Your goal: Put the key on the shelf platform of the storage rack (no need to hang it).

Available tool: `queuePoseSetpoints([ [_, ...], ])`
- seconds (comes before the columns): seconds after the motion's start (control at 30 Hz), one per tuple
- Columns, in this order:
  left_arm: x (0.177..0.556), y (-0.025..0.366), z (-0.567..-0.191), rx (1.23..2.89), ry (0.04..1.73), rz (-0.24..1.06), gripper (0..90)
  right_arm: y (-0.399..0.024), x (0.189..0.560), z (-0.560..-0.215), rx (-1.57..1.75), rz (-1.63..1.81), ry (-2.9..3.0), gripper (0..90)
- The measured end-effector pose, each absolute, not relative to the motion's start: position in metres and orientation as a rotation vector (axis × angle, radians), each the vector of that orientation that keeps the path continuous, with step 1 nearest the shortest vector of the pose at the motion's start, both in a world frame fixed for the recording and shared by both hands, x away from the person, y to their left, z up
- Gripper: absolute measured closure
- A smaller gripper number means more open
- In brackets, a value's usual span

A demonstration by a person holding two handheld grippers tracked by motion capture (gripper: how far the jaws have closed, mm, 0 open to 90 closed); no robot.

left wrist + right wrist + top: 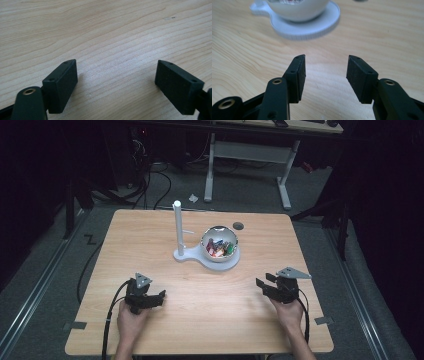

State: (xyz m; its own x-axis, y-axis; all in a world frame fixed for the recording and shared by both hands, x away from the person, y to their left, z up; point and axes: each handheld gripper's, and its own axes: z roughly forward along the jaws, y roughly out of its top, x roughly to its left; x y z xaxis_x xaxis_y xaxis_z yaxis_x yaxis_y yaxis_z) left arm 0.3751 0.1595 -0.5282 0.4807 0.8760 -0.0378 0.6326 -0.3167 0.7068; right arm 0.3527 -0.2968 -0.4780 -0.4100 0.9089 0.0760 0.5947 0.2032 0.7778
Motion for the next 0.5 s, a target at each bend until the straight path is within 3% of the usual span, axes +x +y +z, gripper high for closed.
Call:
queuePoseSetpoints([
  [0.37,0.375,0.159,-0.528,2.061,1.242,0.469,18.8,-0.287,0.36,-0.519,1.417,0.869,2.144,44.7],
  [0.5,0.375,0.159,-0.528,2.061,1.243,0.469,18.7,-0.287,0.36,-0.519,1.415,0.87,2.142,44.4],
])
